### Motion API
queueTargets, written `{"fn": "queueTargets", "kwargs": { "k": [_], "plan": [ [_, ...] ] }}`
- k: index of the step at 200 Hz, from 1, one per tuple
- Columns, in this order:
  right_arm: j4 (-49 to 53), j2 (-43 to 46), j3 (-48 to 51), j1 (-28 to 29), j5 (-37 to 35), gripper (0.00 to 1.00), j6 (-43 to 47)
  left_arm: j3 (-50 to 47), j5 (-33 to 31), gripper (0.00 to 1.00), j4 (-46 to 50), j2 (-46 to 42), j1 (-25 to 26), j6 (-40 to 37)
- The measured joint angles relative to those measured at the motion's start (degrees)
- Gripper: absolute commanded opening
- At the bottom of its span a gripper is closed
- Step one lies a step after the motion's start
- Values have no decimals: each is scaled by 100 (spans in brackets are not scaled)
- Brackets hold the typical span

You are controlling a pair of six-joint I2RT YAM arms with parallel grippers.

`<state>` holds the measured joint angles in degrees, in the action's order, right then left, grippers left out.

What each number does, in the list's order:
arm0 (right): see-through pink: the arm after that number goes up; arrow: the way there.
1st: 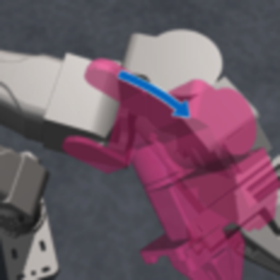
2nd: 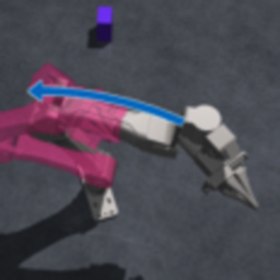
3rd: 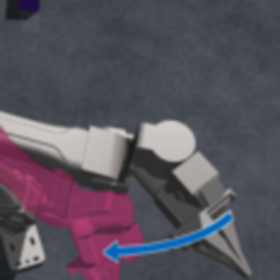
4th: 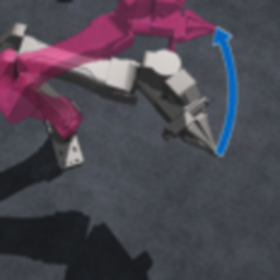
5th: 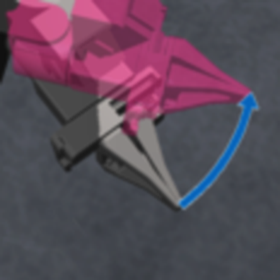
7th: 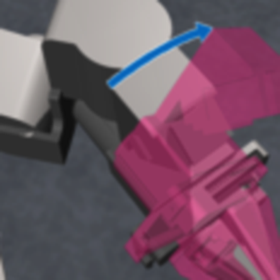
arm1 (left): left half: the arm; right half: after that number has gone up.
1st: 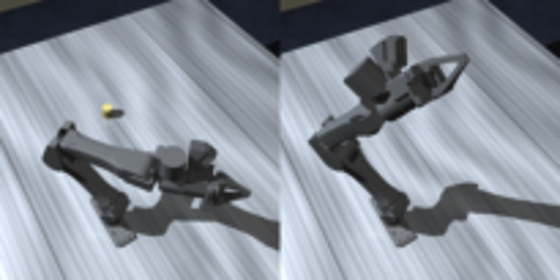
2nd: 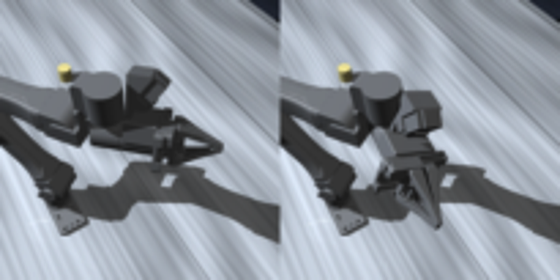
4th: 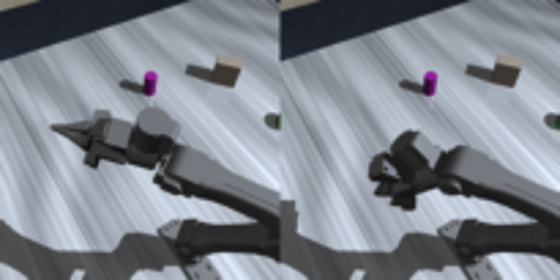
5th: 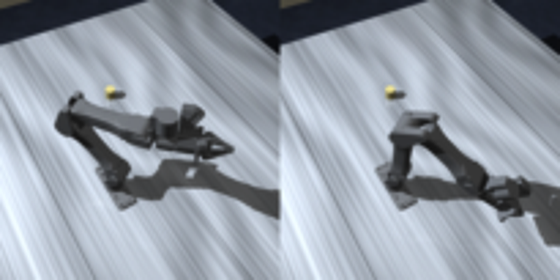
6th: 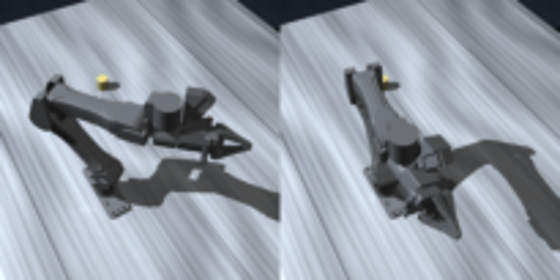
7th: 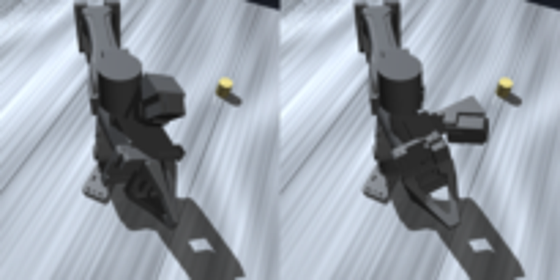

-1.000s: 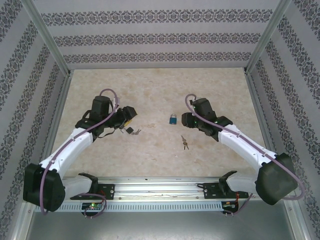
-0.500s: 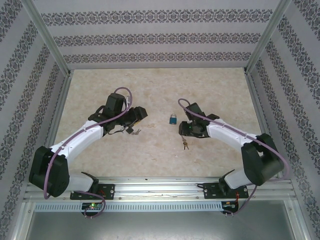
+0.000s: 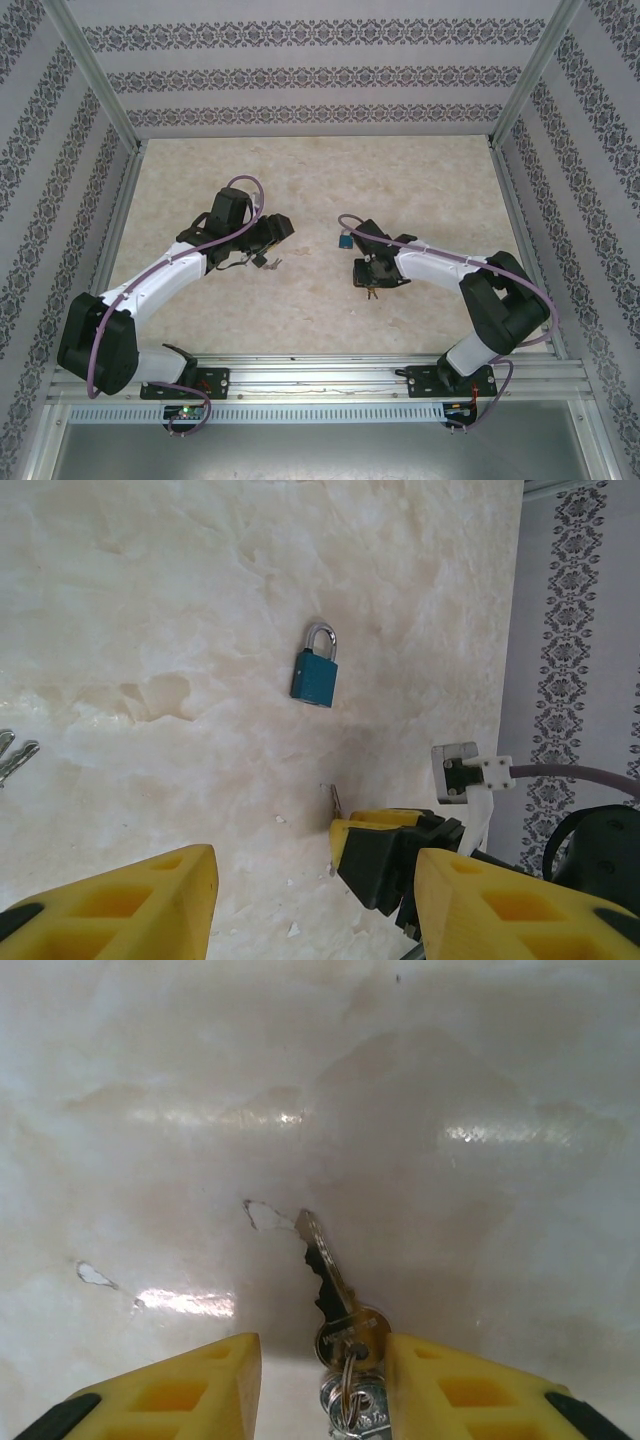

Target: Unlock with the key

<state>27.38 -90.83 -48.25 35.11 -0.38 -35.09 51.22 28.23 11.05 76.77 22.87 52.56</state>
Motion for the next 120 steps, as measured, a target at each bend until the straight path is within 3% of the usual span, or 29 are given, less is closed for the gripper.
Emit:
{"fn": "queueTargets", "kwargs": {
  "k": [54,103,120],
  "plan": [
    [55,-157,-4,116,-291,13,-107,-2,0,54,-37,0,0,22],
    [94,-133,-26,118,-367,0,-11,-26,0,54,-87,0,0,39],
    [55,-81,7,118,-358,0,122,-33,0,53,-92,0,0,39]
  ]
}}
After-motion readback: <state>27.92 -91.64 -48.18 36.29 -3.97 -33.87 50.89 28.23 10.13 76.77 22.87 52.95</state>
